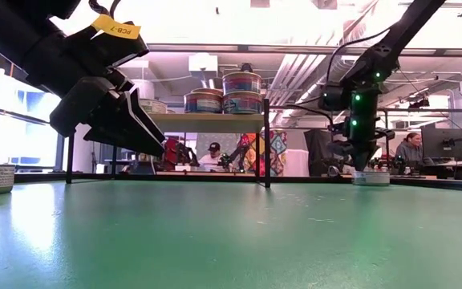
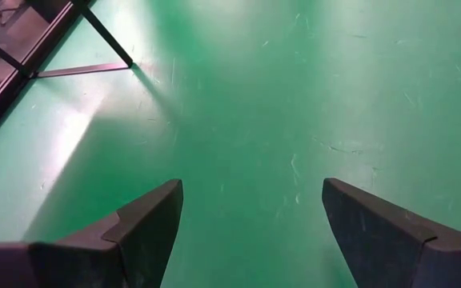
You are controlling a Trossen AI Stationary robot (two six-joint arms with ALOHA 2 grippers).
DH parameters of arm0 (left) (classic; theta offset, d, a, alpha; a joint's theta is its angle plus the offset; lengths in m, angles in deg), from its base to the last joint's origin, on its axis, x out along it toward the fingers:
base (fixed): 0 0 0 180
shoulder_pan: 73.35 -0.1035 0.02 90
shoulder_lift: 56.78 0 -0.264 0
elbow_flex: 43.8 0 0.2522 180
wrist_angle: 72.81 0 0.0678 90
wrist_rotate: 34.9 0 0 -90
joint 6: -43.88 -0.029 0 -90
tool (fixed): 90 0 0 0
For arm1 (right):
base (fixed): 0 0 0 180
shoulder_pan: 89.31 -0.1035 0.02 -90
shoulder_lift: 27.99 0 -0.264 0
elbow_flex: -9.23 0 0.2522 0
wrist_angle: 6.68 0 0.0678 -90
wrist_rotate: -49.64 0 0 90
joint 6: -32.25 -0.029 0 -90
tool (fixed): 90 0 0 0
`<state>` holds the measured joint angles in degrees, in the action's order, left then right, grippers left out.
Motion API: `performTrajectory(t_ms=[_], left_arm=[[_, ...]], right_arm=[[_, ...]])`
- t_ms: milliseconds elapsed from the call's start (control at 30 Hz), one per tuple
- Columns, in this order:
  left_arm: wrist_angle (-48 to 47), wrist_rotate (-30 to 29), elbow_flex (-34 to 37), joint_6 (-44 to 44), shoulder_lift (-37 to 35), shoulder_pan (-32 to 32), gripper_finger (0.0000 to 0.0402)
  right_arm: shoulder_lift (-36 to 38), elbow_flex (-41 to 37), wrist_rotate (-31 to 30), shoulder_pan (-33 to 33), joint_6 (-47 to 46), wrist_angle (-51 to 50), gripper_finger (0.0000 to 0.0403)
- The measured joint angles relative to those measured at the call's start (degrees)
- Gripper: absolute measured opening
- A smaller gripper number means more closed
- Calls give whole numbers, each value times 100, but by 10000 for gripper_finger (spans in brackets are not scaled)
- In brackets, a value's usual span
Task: Stack canned seafood by type on shelf
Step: Stack the green tuna can on the other green tuna can on the shelf
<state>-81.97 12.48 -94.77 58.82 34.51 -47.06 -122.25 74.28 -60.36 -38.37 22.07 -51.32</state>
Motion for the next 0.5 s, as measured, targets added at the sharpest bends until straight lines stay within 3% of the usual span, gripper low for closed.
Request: performTrajectory(t_ms=[233, 500], left_arm=[[0, 31, 0, 103, 0, 21, 295], [0, 16, 0, 165, 0, 203, 295]], right_arm=[[7, 0, 313, -719, -351, -471, 0], [7, -6, 293, -2003, -1026, -727, 0]])
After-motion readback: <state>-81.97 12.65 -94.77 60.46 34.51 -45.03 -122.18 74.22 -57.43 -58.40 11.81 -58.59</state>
